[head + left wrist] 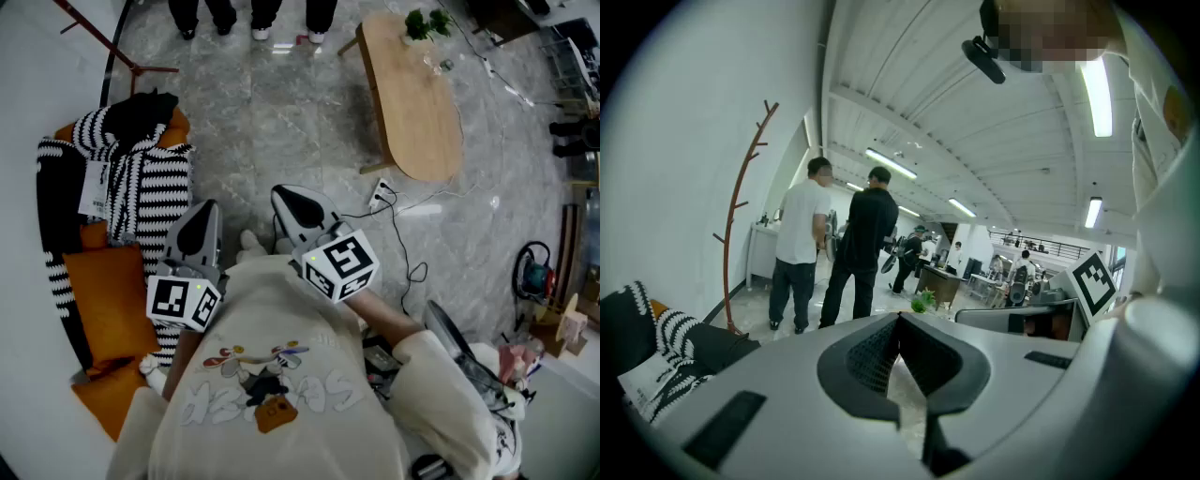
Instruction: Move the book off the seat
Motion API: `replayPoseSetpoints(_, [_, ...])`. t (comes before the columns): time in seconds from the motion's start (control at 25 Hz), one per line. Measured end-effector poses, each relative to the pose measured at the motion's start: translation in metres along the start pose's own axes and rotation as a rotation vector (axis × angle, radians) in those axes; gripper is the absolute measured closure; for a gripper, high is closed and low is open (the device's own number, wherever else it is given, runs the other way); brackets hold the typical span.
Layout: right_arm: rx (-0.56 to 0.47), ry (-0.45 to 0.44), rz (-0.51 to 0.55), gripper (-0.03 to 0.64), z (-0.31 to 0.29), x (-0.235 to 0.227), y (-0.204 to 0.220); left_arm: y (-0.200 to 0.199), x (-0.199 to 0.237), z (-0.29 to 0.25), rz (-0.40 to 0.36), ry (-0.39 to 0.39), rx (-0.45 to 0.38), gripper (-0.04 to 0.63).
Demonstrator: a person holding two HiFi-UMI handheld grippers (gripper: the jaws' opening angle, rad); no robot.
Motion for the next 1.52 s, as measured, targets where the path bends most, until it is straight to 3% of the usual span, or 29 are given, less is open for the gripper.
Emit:
replayPoseSetpoints(0.28, [0.027, -0.003, -0.009, 0.611, 0.010, 0.001, 0.004, 0.016, -0.029, -0.012, 0.007, 0.072, 0.033, 0.588])
replayPoseSetpoints(0.48, [-0.004, -0.019, -0.157, 0.609, 0.015, 0.018, 0.010, 0.021, -0.027, 0.005, 0.039, 0.084, 0.047, 0.588])
replayPoseSetpoints(0.64, [-0.003, -0.010, -0.044, 0.609, 0.021, 0.025, 0.016, 0.025, -0.017, 0.018, 0.064, 0.100, 0.048, 0.588])
replayPoseSetpoints(0.8, [0.019, -0.030, -0.061, 0.611, 0.024, 0.015, 0.015, 0.029, -0.009, 0.025, 0.066, 0.083, 0.061, 0.588])
replayPoseSetpoints(0.92, [0.001, -0.076, -0.008, 0.611, 0.006, 0.004, 0.002, 0.030, -0.002, 0.015, 0.061, 0.047, 0.065, 0.588])
replayPoseSetpoints(1.16, [0.045, -0.154, 0.039, 0.611, -0.056, -0.049, -0.003, 0.028, 0.026, -0.057, 0.047, -0.027, 0.066, 0.588])
replayPoseSetpoints(1.52, [0.093, -0.245, 0.047, 0.612, -0.175, -0.200, -0.071, -0.017, 0.061, -0.255, 0.065, -0.114, 0.052, 0.588])
Point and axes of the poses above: the fingertips, and each gripper's own axes: z backward along the fingers, x to its left, y out of its underside, the point moved 5 cm from there along z, backward along the fingers, and after that the axes turned 11 degrees about -x, right-handed, at the moved point
